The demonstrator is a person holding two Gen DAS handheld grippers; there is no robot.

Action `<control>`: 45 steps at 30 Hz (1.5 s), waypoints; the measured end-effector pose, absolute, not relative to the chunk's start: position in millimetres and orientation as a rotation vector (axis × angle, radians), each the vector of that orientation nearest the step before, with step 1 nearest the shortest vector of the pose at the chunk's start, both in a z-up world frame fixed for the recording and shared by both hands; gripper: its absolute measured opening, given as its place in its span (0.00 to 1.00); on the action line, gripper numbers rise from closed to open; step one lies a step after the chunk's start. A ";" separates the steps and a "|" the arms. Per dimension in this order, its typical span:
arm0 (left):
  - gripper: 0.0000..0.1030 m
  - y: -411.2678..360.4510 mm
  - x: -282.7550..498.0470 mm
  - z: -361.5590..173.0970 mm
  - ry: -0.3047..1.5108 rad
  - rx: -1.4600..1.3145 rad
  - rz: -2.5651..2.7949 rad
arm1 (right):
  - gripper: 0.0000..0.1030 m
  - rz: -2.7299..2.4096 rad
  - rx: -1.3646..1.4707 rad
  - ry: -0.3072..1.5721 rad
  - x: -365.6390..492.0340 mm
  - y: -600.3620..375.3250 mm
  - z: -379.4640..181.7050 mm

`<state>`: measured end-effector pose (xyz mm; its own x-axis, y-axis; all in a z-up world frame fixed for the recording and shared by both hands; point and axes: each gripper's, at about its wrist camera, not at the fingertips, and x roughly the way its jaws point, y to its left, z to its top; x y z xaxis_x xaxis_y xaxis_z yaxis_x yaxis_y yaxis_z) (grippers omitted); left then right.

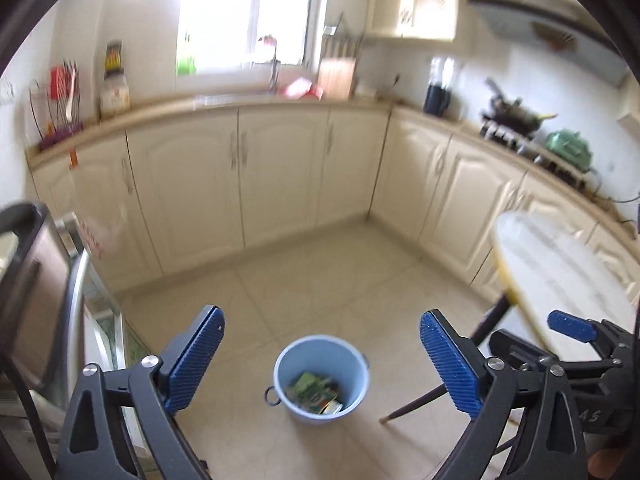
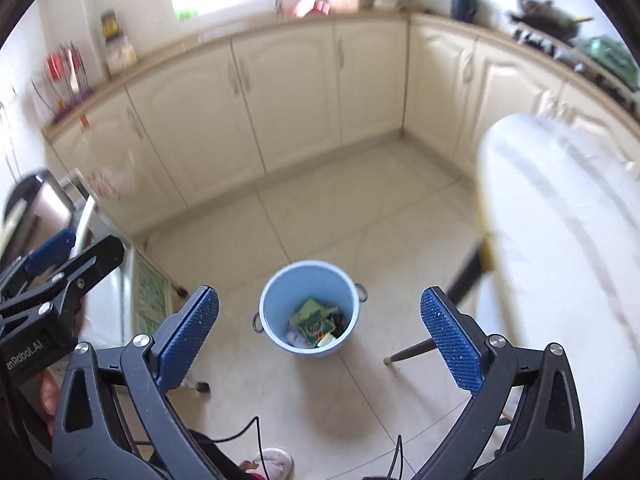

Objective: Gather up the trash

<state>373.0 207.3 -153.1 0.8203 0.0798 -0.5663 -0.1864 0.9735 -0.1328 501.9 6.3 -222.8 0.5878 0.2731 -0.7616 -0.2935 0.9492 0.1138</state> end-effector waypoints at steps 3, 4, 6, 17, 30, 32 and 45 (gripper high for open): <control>0.95 175.3 324.0 -128.5 0.522 -0.169 0.102 | 1.00 0.309 0.010 0.792 462.1 -23.8 -175.4; 0.97 168.4 302.0 -122.0 0.496 -0.162 0.087 | 1.00 0.300 0.016 0.766 448.6 -33.3 -160.6; 0.99 156.2 270.6 -107.0 0.447 -0.146 0.069 | 1.00 0.274 0.015 0.707 419.4 -50.0 -131.8; 0.99 98.7 66.2 -47.7 0.234 -0.087 0.055 | 1.00 0.179 0.016 0.418 267.9 -112.1 1.3; 0.99 95.3 -68.2 -95.5 0.089 -0.057 -0.011 | 1.00 0.066 -0.003 0.209 174.4 -127.6 72.9; 0.99 100.2 -77.0 -101.9 0.084 -0.065 -0.012 | 1.00 0.067 -0.005 0.193 166.8 -126.3 73.4; 0.99 110.9 -88.1 -108.2 0.049 -0.063 0.007 | 1.00 0.063 0.012 0.166 156.9 -130.1 72.3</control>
